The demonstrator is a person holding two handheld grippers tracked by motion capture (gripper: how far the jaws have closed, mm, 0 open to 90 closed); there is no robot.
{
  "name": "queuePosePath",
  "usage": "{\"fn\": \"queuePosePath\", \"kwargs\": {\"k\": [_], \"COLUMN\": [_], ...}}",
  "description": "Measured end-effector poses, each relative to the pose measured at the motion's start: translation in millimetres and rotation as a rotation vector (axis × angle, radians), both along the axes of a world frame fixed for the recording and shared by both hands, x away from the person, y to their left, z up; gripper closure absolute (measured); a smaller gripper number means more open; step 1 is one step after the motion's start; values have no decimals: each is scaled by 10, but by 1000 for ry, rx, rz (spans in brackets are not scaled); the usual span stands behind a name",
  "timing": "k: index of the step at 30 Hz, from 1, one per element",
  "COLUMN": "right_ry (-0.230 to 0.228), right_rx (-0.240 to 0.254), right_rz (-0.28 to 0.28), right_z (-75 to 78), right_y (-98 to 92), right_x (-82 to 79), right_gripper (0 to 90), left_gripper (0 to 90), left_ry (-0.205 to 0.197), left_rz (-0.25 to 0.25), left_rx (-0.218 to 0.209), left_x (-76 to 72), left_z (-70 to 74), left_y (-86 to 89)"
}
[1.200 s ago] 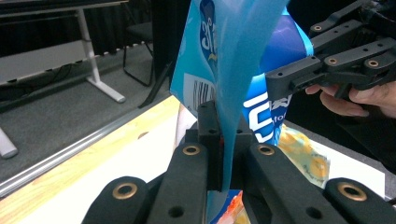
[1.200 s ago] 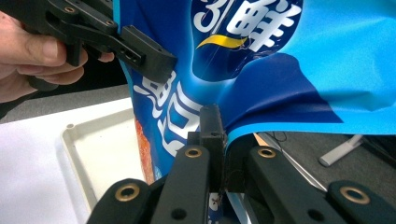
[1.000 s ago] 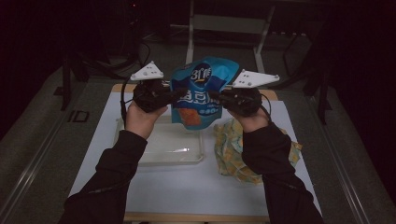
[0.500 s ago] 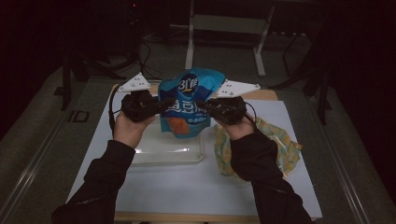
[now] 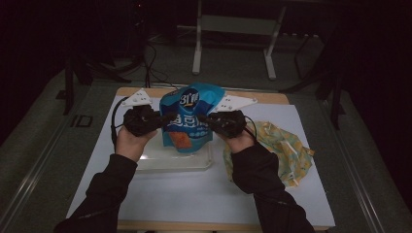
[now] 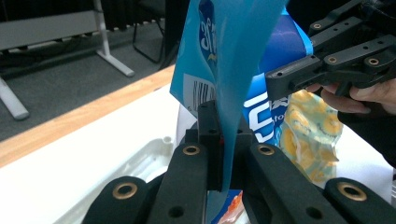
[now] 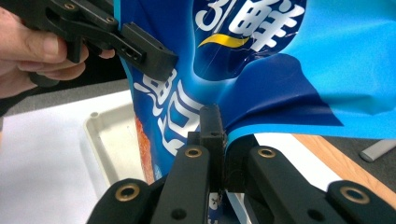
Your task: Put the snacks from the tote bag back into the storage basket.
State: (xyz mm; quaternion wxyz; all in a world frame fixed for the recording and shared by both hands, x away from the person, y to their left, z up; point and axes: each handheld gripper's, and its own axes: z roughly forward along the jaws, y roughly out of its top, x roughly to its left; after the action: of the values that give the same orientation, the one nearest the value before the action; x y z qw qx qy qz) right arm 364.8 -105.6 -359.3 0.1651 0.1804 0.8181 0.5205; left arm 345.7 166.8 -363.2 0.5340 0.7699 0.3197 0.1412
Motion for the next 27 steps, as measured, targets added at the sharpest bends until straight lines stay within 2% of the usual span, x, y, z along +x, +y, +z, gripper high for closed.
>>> {"fn": "queuePosePath", "kwargs": {"k": [17, 27], "right_ry": [48, 67], "right_rx": [-18, -33], "right_rz": [8, 5], "right_z": [-354, -486], "right_y": [130, 169], "right_x": [47, 70], "right_gripper": [891, 891], "left_gripper": [899, 897], "left_ry": [38, 59], "left_rz": [0, -7], "left_rx": [-7, -36], "left_x": [34, 65], "left_z": [-379, -556], "left_y": [129, 169]}}
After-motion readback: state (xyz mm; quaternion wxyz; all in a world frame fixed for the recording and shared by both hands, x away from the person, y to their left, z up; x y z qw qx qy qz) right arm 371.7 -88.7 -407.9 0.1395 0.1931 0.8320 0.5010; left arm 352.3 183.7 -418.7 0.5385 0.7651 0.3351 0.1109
